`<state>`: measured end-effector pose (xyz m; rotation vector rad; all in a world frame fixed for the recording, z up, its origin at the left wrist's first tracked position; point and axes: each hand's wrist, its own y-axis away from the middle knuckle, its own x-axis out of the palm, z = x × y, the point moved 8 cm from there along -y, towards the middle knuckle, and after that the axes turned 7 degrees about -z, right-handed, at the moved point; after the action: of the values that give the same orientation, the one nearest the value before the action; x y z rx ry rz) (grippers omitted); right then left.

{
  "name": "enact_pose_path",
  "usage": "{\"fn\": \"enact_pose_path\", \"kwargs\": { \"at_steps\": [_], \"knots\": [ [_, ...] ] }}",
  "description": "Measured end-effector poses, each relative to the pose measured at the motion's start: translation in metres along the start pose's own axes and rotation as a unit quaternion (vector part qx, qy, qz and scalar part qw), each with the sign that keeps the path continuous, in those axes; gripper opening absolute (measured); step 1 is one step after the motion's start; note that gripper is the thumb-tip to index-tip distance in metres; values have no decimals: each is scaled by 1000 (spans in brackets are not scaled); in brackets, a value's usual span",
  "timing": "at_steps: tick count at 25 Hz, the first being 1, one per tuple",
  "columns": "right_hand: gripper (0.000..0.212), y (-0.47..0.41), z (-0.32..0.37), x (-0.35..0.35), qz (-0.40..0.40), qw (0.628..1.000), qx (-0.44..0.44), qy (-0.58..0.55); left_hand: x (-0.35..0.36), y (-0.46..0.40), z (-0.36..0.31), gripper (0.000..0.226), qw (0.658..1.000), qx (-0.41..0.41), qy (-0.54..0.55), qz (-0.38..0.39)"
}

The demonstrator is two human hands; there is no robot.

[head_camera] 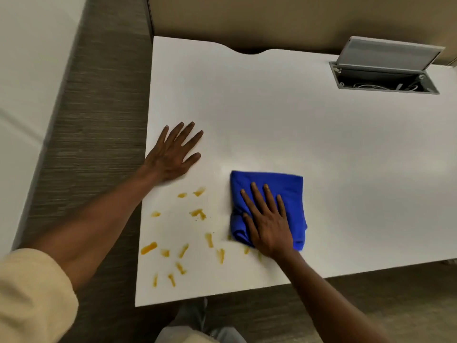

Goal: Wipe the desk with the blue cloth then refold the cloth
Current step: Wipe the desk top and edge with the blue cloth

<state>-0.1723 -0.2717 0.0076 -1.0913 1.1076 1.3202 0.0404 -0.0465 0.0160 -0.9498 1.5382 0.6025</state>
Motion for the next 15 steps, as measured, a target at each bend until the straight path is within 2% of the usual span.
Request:
{"fn": "enact_pose_path", "kwargs": {
  "at_steps": [3,5,12,15],
  "knots": [
    [63,56,4,9,21,1000,3,13,2,-1,-1,66,1000,0,-8,3],
    [65,59,5,11,40,999,-5,26,3,0,0,66,1000,-3,-16,1],
    [69,-52,10,1,67,997,-30,23,2,0,-1,69,1000,-8,-27,-1],
    [65,-58,20,6,45,995,-75,40,2,-1,0,70,1000,-6,-23,-2]
  ]
}}
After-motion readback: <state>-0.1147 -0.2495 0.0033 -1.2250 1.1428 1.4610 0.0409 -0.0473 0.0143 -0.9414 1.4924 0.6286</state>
